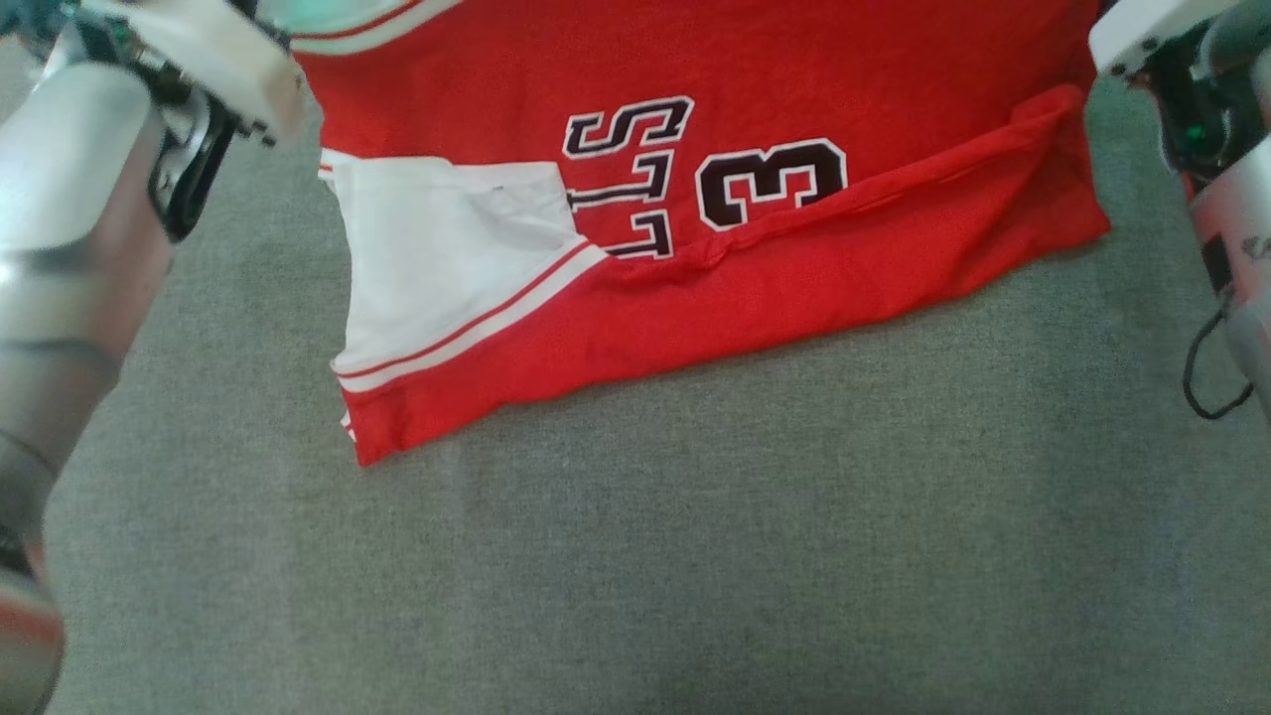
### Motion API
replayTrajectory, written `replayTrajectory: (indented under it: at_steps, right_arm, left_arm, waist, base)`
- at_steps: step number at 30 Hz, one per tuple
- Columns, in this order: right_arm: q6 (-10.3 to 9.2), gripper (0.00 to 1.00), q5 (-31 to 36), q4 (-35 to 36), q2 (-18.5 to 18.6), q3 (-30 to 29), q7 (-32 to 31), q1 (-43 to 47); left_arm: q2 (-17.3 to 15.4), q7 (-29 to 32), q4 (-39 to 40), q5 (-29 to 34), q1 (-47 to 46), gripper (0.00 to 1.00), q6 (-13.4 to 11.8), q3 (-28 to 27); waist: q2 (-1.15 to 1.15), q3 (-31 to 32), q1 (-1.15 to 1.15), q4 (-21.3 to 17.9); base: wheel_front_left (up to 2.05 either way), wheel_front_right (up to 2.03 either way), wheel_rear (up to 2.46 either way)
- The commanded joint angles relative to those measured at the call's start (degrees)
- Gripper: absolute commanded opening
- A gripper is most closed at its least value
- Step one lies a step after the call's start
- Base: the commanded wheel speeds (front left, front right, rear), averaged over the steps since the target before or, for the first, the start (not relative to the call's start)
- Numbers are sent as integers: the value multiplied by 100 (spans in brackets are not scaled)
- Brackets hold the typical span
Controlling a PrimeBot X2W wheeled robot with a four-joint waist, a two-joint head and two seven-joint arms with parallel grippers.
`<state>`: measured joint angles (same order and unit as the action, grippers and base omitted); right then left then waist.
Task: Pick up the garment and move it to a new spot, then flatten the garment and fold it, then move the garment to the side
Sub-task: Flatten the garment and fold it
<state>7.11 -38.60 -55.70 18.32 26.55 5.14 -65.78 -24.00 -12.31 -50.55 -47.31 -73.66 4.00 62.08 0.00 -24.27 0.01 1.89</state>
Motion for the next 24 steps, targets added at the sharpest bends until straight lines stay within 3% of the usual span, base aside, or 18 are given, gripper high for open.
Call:
replayTrajectory:
  at_steps: [1, 9, 13, 17, 24]
  right_arm:
    - [37, 0, -77, 105, -73, 37, 61, -86]
    - [37, 0, -593, 169, 180, 544, -155, 222]
    - [37, 0, -1233, 388, 345, 617, -408, 587]
    - [37, 0, -1575, 681, 684, 944, -711, 1011]
    - [37, 0, -1976, 999, 1268, 1485, -1190, 1546]
  left_arm:
    - [-177, -83, -24, 41, -310, 0, 7, -238]
    - [136, -212, -313, 53, -142, 0, 278, -53]
    - [137, -231, -44, -323, 245, 0, 338, -76]
    - [-189, -72, 688, -671, 670, 0, 345, 266]
    - [-1133, 725, 2340, -1367, 1251, 0, 347, 931]
  waist:
    - [0, -6, -1, 9]
    - [0, 123, -1, 198]
    - [0, 339, -1, 288]
    - [0, 553, -1, 359]
    - [0, 893, -1, 419]
  base:
    - [0, 0, 0]
    - [0, 0, 0]
    - [0, 0, 0]
    - [0, 0, 0]
    - [0, 0, 0]
